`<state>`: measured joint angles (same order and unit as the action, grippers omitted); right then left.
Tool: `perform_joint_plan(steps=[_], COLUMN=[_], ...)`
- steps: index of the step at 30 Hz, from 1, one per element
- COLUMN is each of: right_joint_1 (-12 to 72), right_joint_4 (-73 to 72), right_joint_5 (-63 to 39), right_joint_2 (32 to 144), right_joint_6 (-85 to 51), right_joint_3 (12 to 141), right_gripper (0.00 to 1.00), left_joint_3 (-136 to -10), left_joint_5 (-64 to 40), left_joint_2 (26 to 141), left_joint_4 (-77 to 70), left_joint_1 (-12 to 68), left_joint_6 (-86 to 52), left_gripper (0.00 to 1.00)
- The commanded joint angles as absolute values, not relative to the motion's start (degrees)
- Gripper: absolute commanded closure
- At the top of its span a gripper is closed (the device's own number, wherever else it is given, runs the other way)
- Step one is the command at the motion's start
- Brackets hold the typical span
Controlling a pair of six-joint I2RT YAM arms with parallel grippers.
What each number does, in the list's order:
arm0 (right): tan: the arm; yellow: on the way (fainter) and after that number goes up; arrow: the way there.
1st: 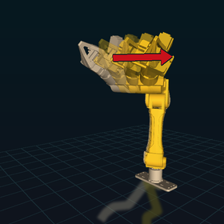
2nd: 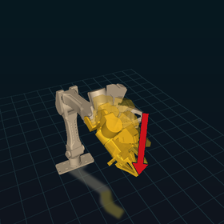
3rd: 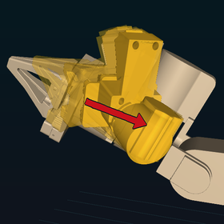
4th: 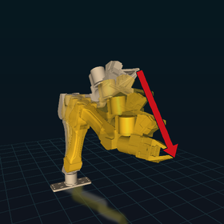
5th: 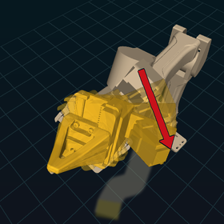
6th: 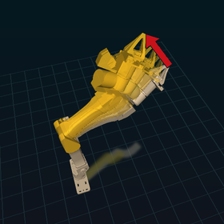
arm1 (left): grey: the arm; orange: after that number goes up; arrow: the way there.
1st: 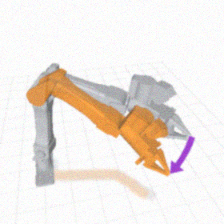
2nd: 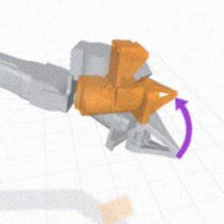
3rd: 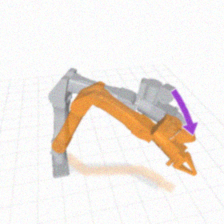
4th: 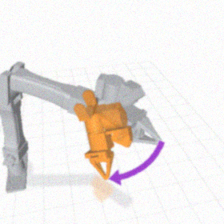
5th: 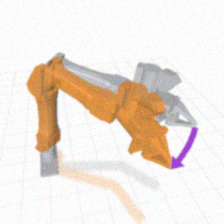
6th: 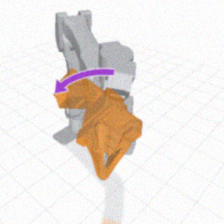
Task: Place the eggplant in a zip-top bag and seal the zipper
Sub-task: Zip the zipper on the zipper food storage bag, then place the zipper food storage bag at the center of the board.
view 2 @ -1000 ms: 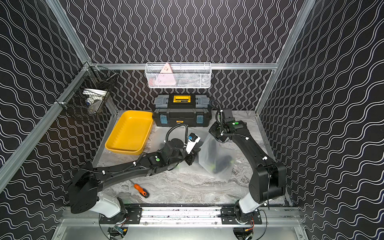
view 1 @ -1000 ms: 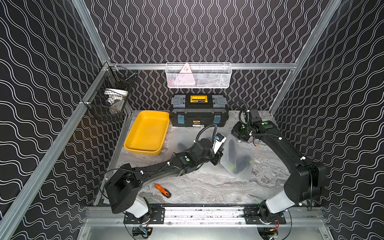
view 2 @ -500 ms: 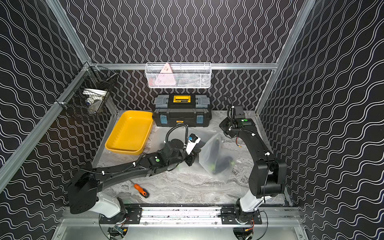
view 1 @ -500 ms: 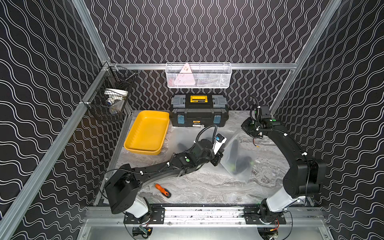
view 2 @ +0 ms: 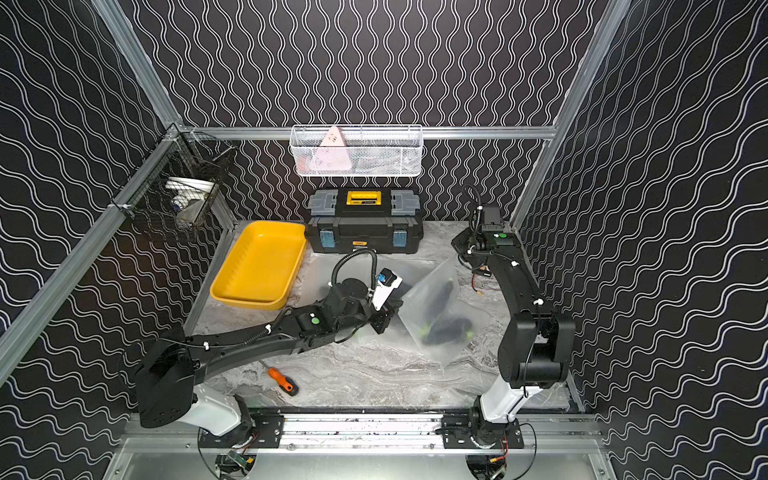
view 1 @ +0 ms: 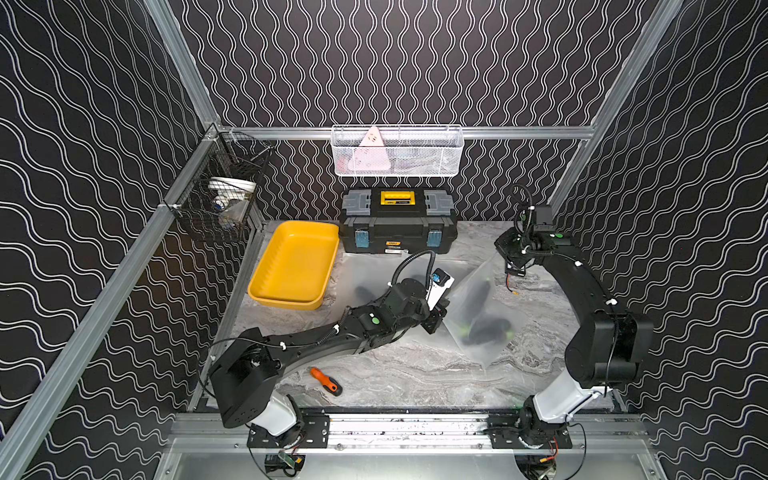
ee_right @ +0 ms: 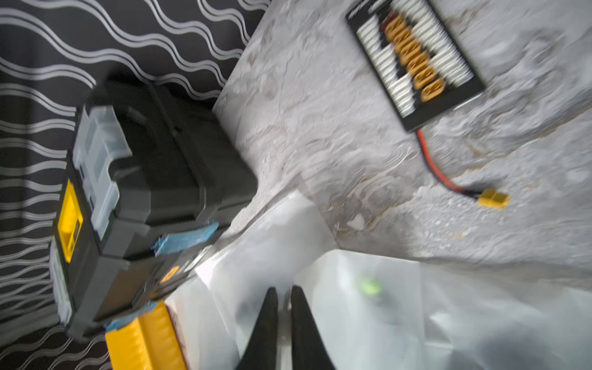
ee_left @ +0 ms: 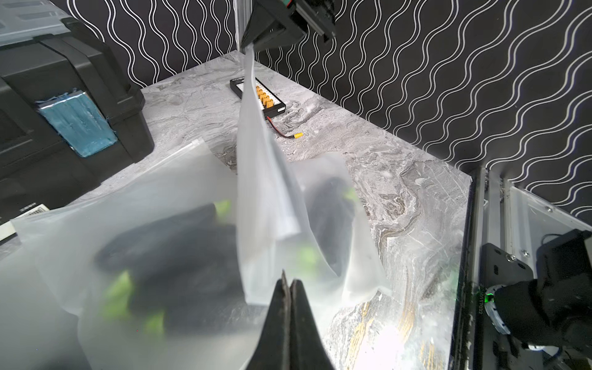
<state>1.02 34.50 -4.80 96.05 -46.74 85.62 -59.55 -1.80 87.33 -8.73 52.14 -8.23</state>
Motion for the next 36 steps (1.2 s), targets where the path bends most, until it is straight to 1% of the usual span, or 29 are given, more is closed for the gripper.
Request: perform_joint_plan(steps=[1,5,6,8,9,11,14,18,20,25,27,30,36], right_joint_1=[0.8,0.7,0.8,0.8,0.9,1.0,1.1,1.1,1.0,1.0,0.8,-0.3,-5.1], right_joint_4=[32.8,32.7,32.8,33.1,33.0,33.1,33.1,33.5,33.7,34.4,34.8,34.5,33.1], right_joint_5=[-4.0,-4.9,-5.1,-5.1,-5.4,-5.6,-5.4,-5.3,-5.1,-3.6,-1.3,3.0,10.1], right_joint_2=[96.6,96.5,96.4,95.9,95.4,95.0,94.4,94.6,94.7,94.0,93.2,91.2,87.1], right_joint_6=[-47.3,-47.6,-47.4,-47.2,-47.0,-47.0,-46.9,-47.0,-46.9,-47.1,-47.3,-48.1,-50.6], right_joint_3=[86.6,86.4,86.3,85.8,85.5,85.0,84.3,84.3,84.7,85.1,84.5,82.8,79.2], right_gripper=[0.89,0.89,0.89,0.88,0.88,0.88,0.88,0.87,0.86,0.86,0.87,0.88,0.88], left_joint_3=[-59.9,-60.5,-60.6,-61.2,-61.9,-64.0,-67.7,-71.6,-72.1,-74.2,-76.0,-76.5,-74.8], left_joint_5=[-2.4,-0.4,0.5,3.0,4.4,6.6,7.6,3.2,2.7,8.6,11.4,12.5,18.6], left_joint_2=[87.5,88.0,87.9,87.9,88.1,88.7,90.2,94.5,95.9,99.2,100.3,99.9,98.2], left_joint_4=[-8.8,-8.2,-8.1,-8.0,-7.6,-5.9,-3.5,0.3,0.5,0.6,1.6,1.2,1.7], left_joint_1=[52.2,52.1,52.1,52.1,52.1,52.1,52.1,52.1,52.2,52.2,52.1,52.1,51.9], left_joint_6=[-8.5,-8.8,-8.8,-8.0,-7.3,-5.7,-3.7,-2.4,-3.1,-2.3,-1.7,-2.3,-6.8], left_gripper=[1.00,1.00,0.95,0.63,0.56,0.51,0.36,0.34,0.32,0.31,0.31,0.32,0.31])
